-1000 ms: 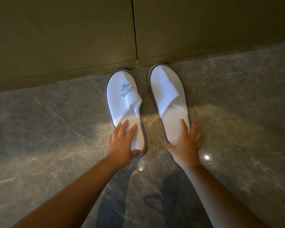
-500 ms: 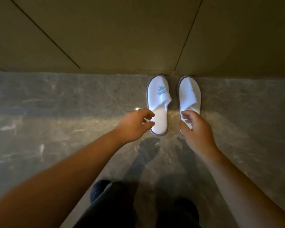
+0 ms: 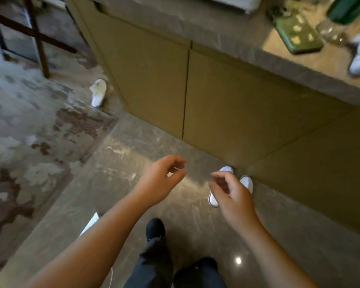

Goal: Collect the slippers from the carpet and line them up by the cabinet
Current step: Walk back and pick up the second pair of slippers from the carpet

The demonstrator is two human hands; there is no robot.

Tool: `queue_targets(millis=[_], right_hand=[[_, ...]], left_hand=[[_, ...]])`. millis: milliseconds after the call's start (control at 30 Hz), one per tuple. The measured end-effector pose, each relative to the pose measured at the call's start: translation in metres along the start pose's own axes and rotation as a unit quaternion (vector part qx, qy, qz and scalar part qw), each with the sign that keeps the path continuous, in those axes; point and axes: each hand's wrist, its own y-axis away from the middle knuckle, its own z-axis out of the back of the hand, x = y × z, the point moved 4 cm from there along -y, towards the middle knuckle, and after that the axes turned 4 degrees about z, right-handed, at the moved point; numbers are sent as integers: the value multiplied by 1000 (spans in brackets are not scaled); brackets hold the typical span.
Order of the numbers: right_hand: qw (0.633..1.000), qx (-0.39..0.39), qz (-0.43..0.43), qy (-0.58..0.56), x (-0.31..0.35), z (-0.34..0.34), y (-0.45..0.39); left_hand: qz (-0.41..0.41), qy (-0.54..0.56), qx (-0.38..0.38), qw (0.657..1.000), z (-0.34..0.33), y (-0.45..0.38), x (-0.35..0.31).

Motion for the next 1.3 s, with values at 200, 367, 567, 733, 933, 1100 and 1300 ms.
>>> queue_targets(millis=[200, 367, 567, 733, 933, 1100, 1300], right_hand=[[993, 68, 90, 21, 109, -77, -8], [991, 108, 83, 3, 146, -124, -22], [983, 177, 48, 32, 157, -175, -63], [966, 235, 92, 54, 195, -248, -148], [919, 352, 167, 67, 289, -367, -253], [873, 422, 231, 78, 359, -479, -307], [852, 446, 263, 76, 410, -620, -355]], left_hand=[[34, 65, -116, 991, 116, 54, 16], [50, 118, -181, 975, 193, 81, 52], [61, 147, -265, 951, 279, 62, 84], [92, 180, -327, 923, 342, 19, 122], [154, 230, -404, 872, 432, -15, 163], [207, 254, -470, 819, 490, -6, 211], [279, 279, -506, 767, 563, -12, 303]])
